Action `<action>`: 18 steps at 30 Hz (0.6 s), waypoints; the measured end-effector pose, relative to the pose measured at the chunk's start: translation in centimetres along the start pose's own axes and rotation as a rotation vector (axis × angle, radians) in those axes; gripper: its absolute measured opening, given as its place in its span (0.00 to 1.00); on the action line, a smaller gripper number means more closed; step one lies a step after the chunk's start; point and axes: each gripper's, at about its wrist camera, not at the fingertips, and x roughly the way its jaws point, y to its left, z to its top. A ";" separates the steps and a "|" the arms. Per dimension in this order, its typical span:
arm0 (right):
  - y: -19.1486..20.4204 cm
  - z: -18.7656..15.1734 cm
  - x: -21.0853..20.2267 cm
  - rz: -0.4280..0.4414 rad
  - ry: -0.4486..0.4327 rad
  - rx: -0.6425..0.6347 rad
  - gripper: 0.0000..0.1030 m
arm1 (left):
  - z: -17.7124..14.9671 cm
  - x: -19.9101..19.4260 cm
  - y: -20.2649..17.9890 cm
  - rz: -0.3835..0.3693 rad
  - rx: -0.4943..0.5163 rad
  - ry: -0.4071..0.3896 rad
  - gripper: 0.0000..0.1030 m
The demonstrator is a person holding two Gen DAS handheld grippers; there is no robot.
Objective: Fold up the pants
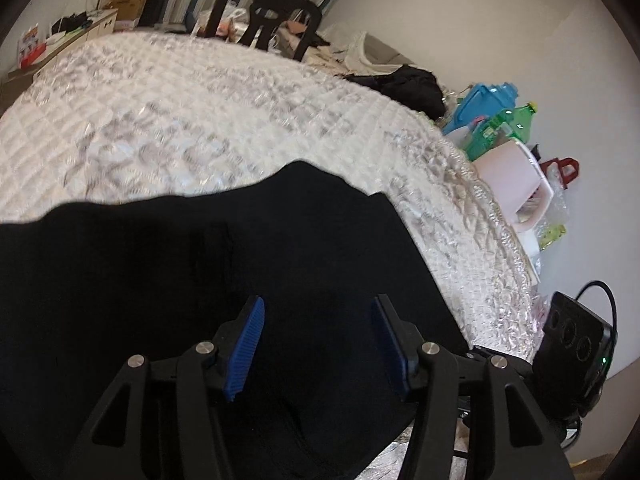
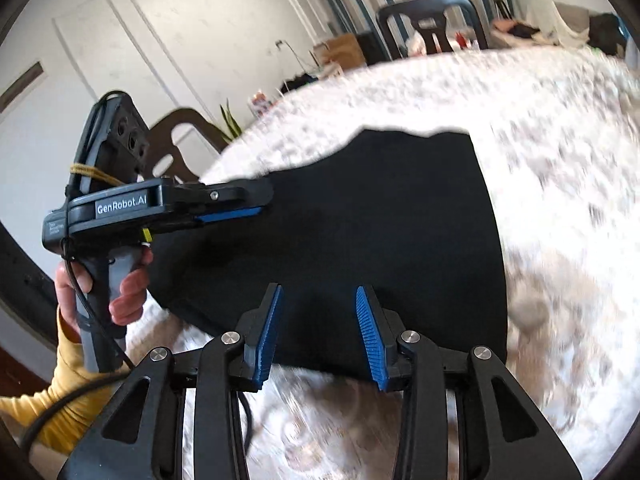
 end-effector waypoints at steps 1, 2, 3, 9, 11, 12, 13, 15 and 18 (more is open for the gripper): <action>0.2 -0.1 -0.2 -0.005 0.000 -0.013 0.38 | -0.2 0.1 0.3 0.011 -0.013 0.005 0.57; 0.4 -0.2 -0.5 -0.010 -0.005 -0.027 0.38 | -0.4 0.1 0.5 0.015 -0.020 0.003 0.57; 0.4 -0.3 -0.9 -0.012 -0.013 -0.037 0.38 | -0.5 -0.1 0.6 0.016 -0.023 -0.001 0.57; -1.0 -0.5 -3.8 -0.076 -0.099 -0.026 0.42 | -1.2 -0.9 0.7 0.077 -0.027 0.024 0.57; -2.0 -0.7 -4.6 -0.106 -0.128 -0.009 0.50 | -1.2 -1.1 0.5 0.136 -0.021 0.041 0.57; -2.6 -0.8 -4.8 -0.115 -0.134 0.002 0.53 | -1.2 -1.2 0.3 0.162 -0.018 0.047 0.57; -2.9 -1.0 -4.8 -0.127 -0.136 0.016 0.53 | -1.2 -1.4 0.3 0.178 -0.020 0.048 0.57; -3.9 -1.7 -5.4 -0.149 -0.140 0.052 0.54 | -1.0 -1.9 0.0 0.186 -0.017 0.040 0.57; -5.2 -2.0 -5.8 -0.148 -0.132 0.088 0.57 | -0.6 -2.9 -0.7 0.165 -0.002 0.009 0.57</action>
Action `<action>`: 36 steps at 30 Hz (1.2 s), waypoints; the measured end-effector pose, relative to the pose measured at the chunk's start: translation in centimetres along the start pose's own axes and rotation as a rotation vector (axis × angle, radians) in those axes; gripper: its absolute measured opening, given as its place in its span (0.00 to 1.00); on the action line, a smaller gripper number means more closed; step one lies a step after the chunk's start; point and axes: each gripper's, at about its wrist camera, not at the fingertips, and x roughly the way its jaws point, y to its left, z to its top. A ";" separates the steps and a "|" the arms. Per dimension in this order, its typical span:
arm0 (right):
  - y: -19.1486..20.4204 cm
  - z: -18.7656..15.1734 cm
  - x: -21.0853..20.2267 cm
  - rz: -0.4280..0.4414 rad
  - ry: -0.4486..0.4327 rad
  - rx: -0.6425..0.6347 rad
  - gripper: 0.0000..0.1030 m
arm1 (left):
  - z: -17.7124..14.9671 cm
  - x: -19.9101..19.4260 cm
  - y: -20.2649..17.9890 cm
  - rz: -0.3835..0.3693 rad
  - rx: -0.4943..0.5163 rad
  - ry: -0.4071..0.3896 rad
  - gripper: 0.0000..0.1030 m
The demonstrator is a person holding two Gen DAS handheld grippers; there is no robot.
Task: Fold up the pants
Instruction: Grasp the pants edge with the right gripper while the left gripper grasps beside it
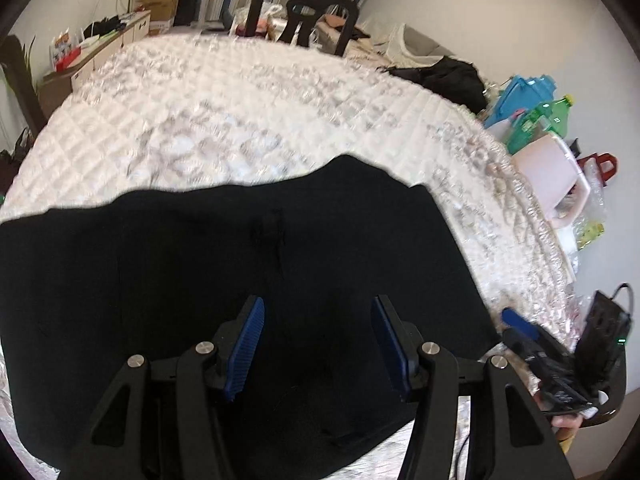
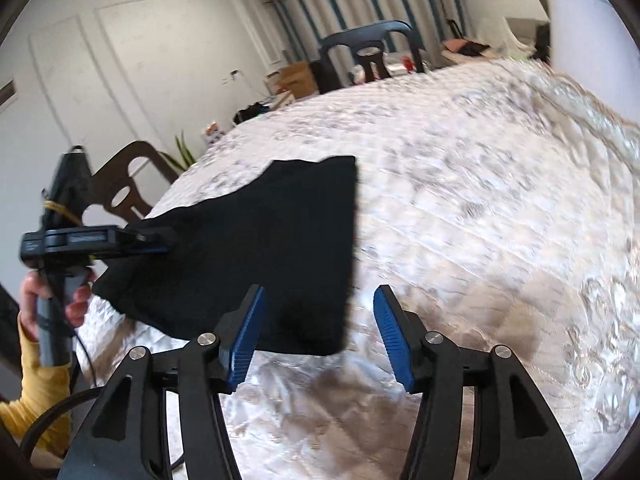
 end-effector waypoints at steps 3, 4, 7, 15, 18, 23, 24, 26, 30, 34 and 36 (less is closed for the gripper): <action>-0.4 0.0 0.2 0.027 0.020 0.014 0.58 | 0.7 -0.7 -1.2 -0.075 0.017 -0.027 0.57; -0.4 -0.1 0.4 0.027 0.029 0.015 0.58 | 1.0 -0.7 -1.7 -0.108 0.024 -0.024 0.57; -0.3 -0.1 0.9 0.039 0.045 0.022 0.58 | 1.9 0.2 -2.9 -0.182 0.026 -0.002 0.60; -0.6 0.0 1.5 0.052 0.046 0.058 0.58 | 3.7 4.0 -6.6 -0.261 0.078 0.095 0.60; -0.3 -0.1 1.5 0.045 0.049 0.039 0.58 | 4.1 5.5 -7.7 -0.275 0.092 0.134 0.60; -0.3 -0.2 1.6 0.077 0.061 0.041 0.43 | 4.8 8.0 -8.6 -0.290 0.079 0.209 0.60; -0.4 -0.3 1.6 0.075 0.061 0.042 0.41 | 4.9 8.4 -8.8 -0.281 0.080 0.224 0.60; -0.5 -0.3 1.5 0.085 0.066 0.050 0.38 | 5.1 8.9 -9.5 -0.270 0.098 0.243 0.62; -1.2 -0.3 1.5 0.117 0.065 0.091 0.22 | 5.6 9.6 -10.5 -0.255 0.129 0.264 0.68; -0.8 -0.2 0.9 0.146 0.037 0.080 0.15 | 6.1 10.4 -11.5 -0.229 0.154 0.292 0.71; -0.1 -0.1 0.5 0.159 0.018 0.052 0.14 | 6.3 10.6 -12.1 -0.193 0.187 0.304 0.71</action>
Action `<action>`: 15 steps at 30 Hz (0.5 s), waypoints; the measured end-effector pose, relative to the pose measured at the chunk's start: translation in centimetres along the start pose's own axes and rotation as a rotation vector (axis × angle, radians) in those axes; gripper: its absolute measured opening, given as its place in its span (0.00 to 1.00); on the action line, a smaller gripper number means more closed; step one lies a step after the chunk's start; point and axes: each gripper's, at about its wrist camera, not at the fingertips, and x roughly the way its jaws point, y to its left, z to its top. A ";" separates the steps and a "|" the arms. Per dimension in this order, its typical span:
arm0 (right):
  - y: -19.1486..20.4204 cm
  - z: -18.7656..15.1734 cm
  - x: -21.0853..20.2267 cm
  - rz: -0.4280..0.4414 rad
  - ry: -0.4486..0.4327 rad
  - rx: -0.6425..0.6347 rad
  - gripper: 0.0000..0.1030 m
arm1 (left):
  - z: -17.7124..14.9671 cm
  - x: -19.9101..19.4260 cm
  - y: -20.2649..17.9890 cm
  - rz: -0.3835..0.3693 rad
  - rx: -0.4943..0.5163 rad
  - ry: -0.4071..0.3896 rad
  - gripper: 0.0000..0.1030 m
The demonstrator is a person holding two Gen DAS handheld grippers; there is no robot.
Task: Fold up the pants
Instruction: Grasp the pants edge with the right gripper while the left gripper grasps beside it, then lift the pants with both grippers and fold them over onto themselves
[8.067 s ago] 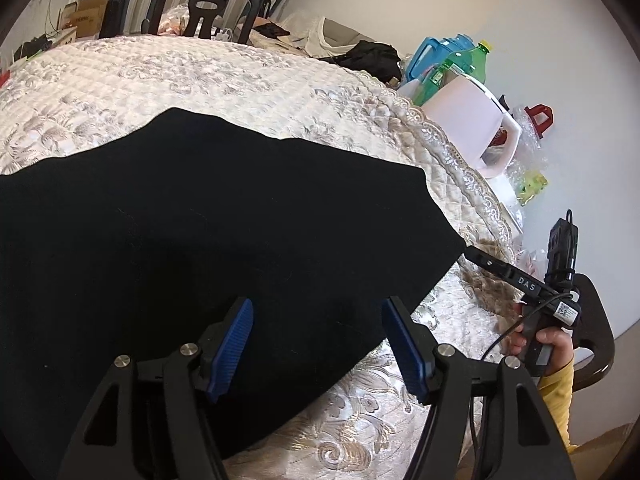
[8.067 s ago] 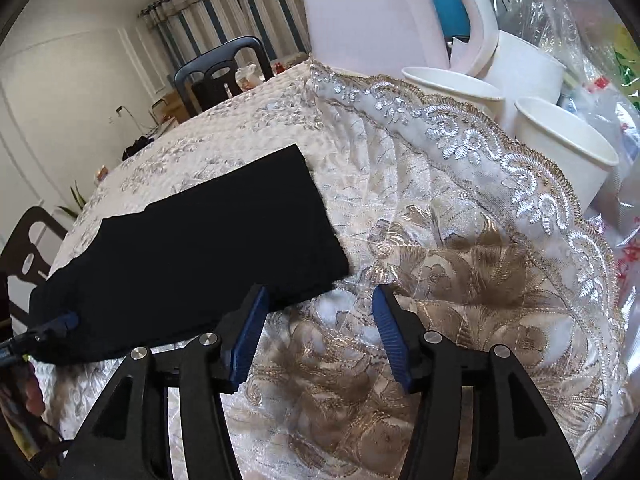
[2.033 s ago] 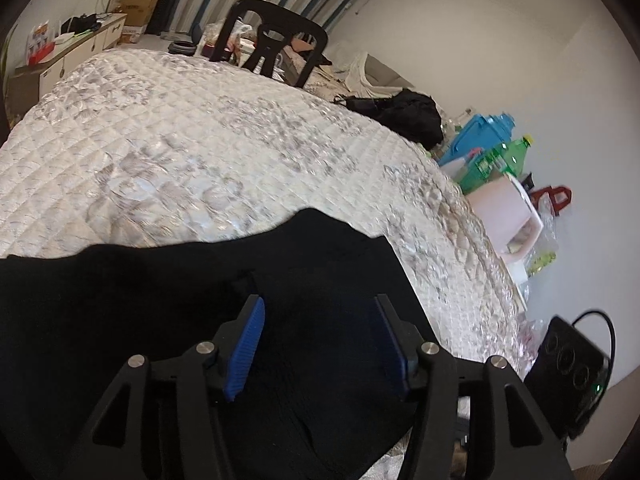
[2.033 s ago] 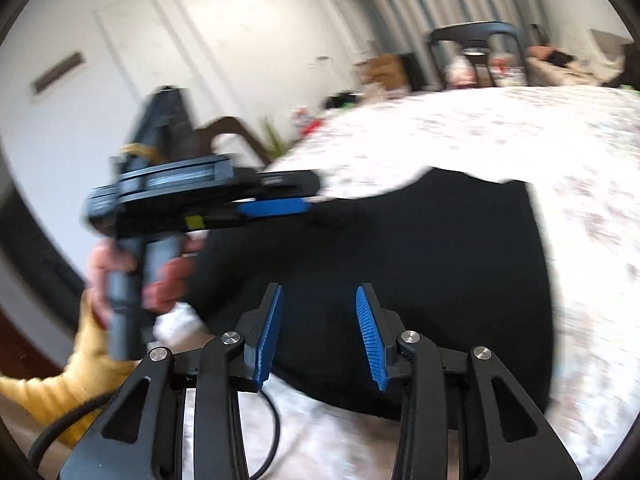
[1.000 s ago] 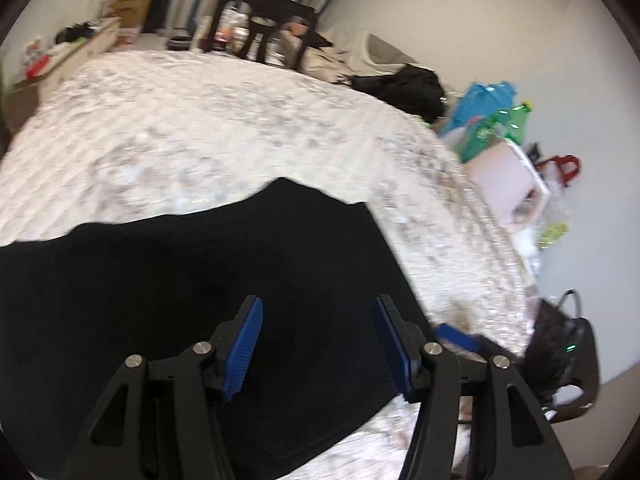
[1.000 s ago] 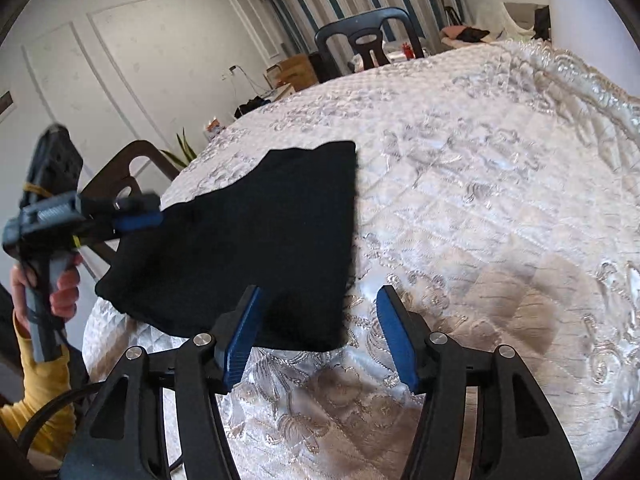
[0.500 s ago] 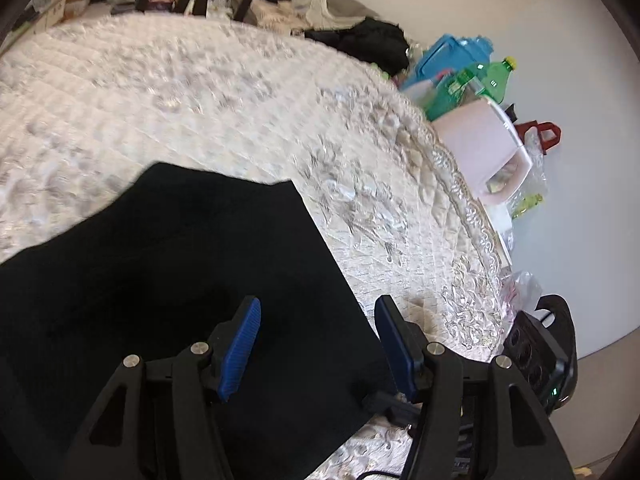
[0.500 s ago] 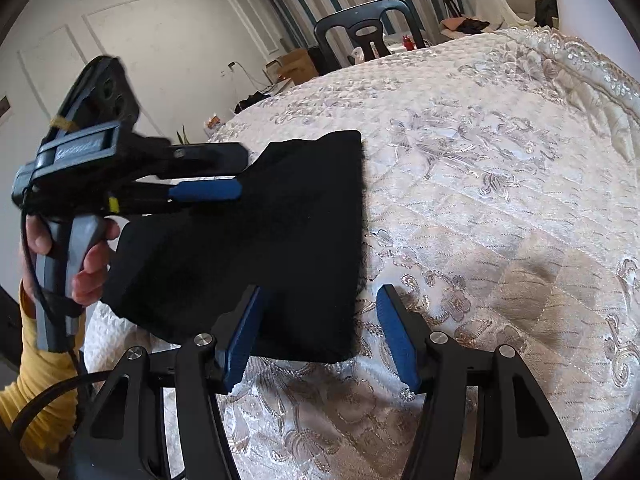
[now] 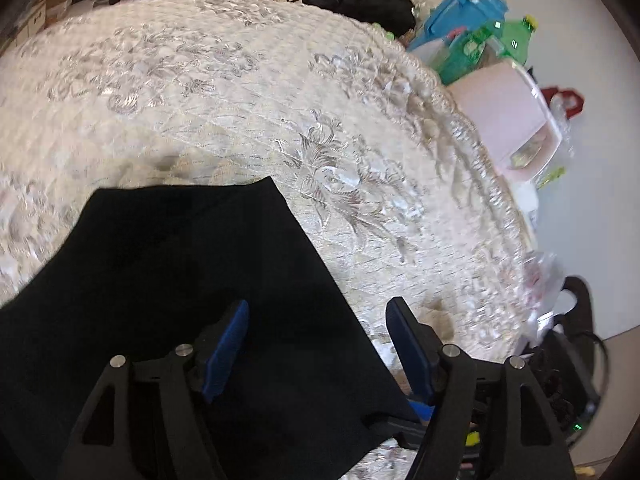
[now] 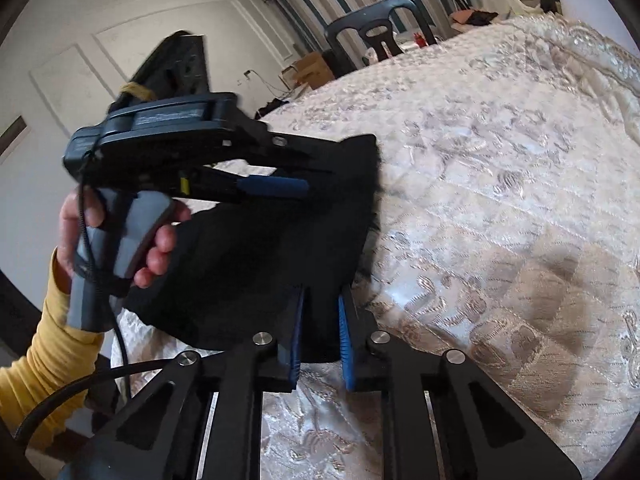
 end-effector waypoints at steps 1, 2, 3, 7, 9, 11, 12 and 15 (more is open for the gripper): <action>0.4 0.1 -0.1 0.004 -0.008 -0.016 0.14 | 0.2 0.1 -0.3 0.017 0.013 0.006 0.71; 0.8 0.2 -0.2 0.010 -0.018 -0.034 0.14 | 0.3 0.1 -0.5 0.025 0.025 0.012 0.71; 1.3 0.3 -0.3 0.020 -0.026 -0.053 0.14 | 0.4 0.2 -0.8 0.034 0.038 0.020 0.71; 3.0 0.5 -0.2 0.040 -0.040 -0.109 0.13 | 0.9 0.4 -1.9 0.111 0.091 0.038 0.71; 3.7 0.4 0.1 0.045 -0.041 -0.126 0.13 | 1.1 0.6 -2.3 0.157 0.122 0.049 0.71; 4.3 0.2 0.2 0.057 -0.042 -0.133 0.13 | 1.2 0.9 -2.5 0.183 0.136 0.067 0.71; 4.6 0.1 0.2 0.062 -0.042 -0.137 0.13 | 1.3 1.0 -2.5 0.198 0.137 0.075 0.71; 5.1 0.1 0.5 0.074 -0.046 -0.153 0.13 | 1.5 1.5 -2.5 0.233 0.138 0.093 0.71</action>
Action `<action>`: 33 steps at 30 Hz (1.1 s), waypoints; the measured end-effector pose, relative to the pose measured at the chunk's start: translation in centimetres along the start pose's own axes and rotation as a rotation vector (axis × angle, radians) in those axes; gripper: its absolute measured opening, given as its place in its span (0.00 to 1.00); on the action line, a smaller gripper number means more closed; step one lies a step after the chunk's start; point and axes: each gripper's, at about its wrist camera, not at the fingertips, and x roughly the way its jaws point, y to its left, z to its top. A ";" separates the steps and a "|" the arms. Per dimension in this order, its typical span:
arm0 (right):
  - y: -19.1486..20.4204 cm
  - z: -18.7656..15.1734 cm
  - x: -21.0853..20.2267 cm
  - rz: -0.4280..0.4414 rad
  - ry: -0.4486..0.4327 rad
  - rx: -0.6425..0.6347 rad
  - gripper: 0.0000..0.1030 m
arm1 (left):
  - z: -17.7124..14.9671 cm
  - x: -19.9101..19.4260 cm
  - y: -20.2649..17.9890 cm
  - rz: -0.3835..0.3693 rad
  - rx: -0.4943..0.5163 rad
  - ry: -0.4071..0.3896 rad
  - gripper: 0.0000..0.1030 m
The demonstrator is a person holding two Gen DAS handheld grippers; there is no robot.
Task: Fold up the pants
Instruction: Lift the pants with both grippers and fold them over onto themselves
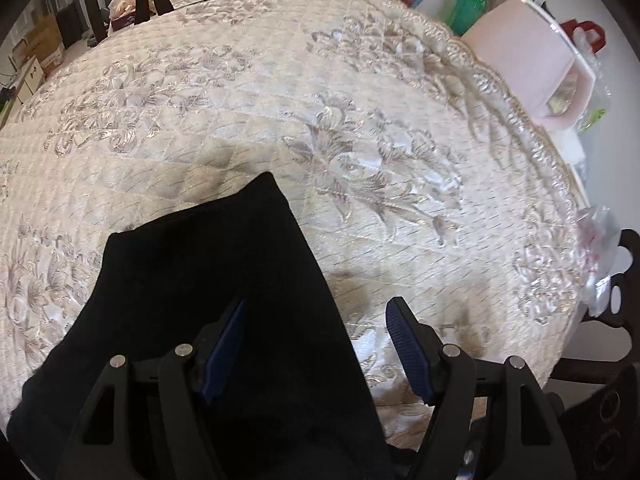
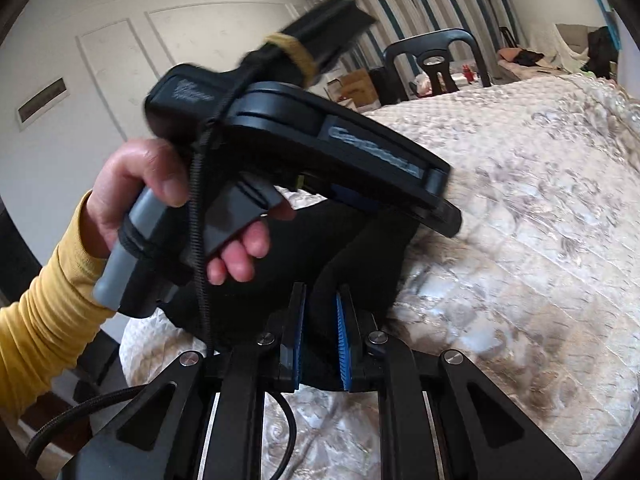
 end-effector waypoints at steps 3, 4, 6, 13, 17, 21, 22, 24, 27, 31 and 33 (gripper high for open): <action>0.5 -0.2 0.2 0.016 0.001 -0.013 0.13 | 0.1 0.2 0.4 0.031 -0.016 0.004 0.71; 0.5 -0.2 0.3 0.018 0.001 -0.019 0.13 | 0.1 0.1 0.6 0.034 -0.023 -0.001 0.71; 0.8 -0.3 0.4 0.014 0.003 -0.035 0.13 | 0.0 -0.1 1.2 0.036 -0.044 -0.011 0.70; 1.0 -0.8 0.1 0.000 0.004 -0.044 0.13 | -0.2 -0.3 2.8 0.025 -0.076 -0.037 0.27; 0.4 -0.7 -0.1 -0.015 0.004 -0.010 0.15 | -0.6 -0.5 3.4 0.007 -0.087 -0.059 0.17; 0.4 -0.7 0.0 -0.088 0.005 -0.021 0.26 | -1.0 -0.7 4.0 -0.031 -0.101 -0.082 0.17; 0.6 -0.8 0.2 -0.111 0.016 -0.030 0.27 | -1.1 -0.8 4.1 -0.038 -0.103 -0.088 0.17; 0.7 -0.9 0.6 -0.138 0.037 -0.035 0.34 | -1.3 -1.1 4.3 -0.055 -0.112 -0.103 0.17; 1.1 -1.1 0.7 -0.160 0.027 -0.052 0.34 | -1.5 -1.6 4.7 -0.083 -0.120 -0.120 0.17; 2.2 -0.7 0.1 -0.188 0.001 -0.097 0.16 | -2.1 -2.5 5.2 -0.104 -0.116 -0.148 0.17; 2.6 -0.3 0.1 -0.166 0.004 -0.098 0.13 | -2.5 -3.2 5.7 -0.132 -0.126 -0.168 0.17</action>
